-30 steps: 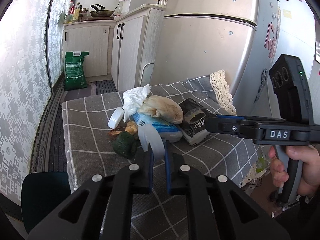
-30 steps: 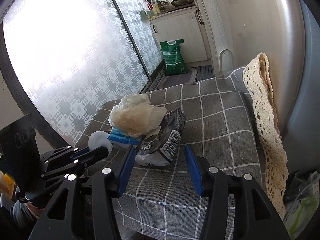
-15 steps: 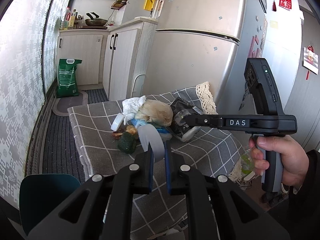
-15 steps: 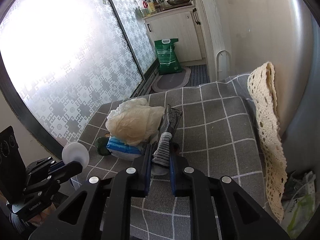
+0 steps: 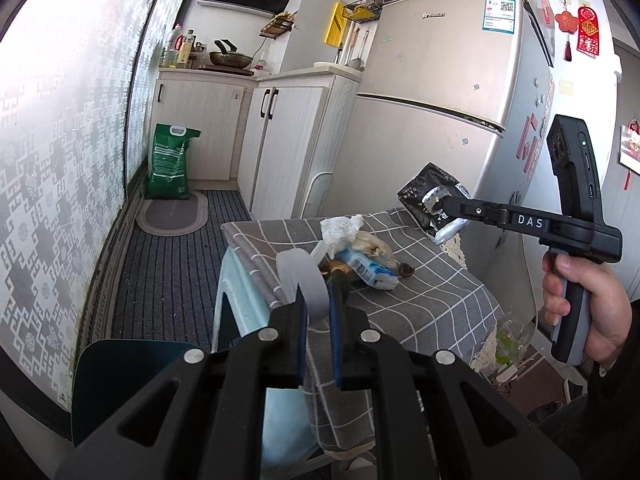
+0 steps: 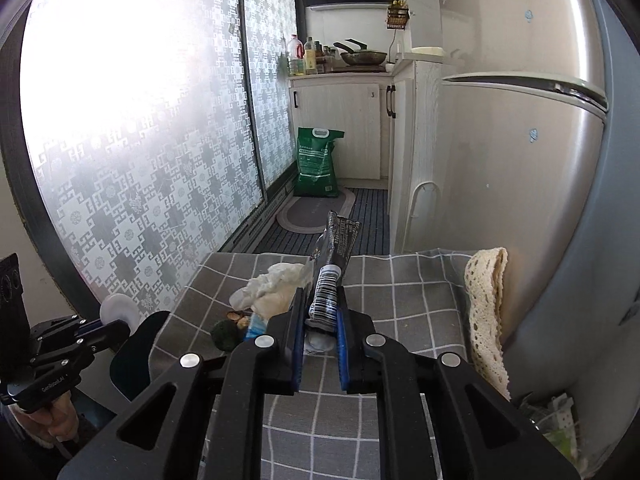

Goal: Collect trash
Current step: 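Carry the black bag and white cup over the teal trash bin with both tools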

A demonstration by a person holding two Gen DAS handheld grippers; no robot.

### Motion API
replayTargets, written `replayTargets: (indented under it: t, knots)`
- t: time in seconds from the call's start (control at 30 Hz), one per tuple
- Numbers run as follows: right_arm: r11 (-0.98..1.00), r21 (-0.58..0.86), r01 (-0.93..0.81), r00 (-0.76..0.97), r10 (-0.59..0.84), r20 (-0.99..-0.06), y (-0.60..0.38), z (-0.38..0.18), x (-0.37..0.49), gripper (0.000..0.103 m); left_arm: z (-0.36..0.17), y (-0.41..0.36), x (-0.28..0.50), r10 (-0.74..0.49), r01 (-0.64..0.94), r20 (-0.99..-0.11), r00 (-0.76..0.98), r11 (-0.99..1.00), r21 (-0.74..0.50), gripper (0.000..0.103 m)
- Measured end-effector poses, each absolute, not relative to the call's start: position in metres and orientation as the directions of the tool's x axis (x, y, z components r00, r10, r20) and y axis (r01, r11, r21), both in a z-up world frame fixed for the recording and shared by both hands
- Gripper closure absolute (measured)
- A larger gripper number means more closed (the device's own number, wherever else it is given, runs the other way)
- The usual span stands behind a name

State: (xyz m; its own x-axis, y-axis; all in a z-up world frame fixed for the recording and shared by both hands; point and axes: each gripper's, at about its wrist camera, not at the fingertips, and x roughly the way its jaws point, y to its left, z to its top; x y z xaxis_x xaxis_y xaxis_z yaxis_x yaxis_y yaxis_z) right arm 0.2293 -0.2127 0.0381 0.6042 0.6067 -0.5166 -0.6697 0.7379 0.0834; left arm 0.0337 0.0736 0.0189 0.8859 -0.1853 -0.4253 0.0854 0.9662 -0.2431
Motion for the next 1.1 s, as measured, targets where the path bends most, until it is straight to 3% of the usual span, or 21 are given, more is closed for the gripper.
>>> replayTargets:
  t: [0.5, 1.1]
  knots:
    - [0.521, 0.045, -0.852, 0.411, 0.721, -0.558, -0.092, 0.04, 0.162, 0.09, -0.021, 0.161, 0.002, 0.0, -0.136, -0.527, 0.85, 0.966, -0.219, 0.092]
    - [0.416, -0.027, -0.909, 0.307, 0.624, -0.719, 0.004, -0.007, 0.127, 0.09, -0.078, 0.208, -0.002, 0.04, -0.25, -0.66, 0.75, 0.942, -0.226, 0.092]
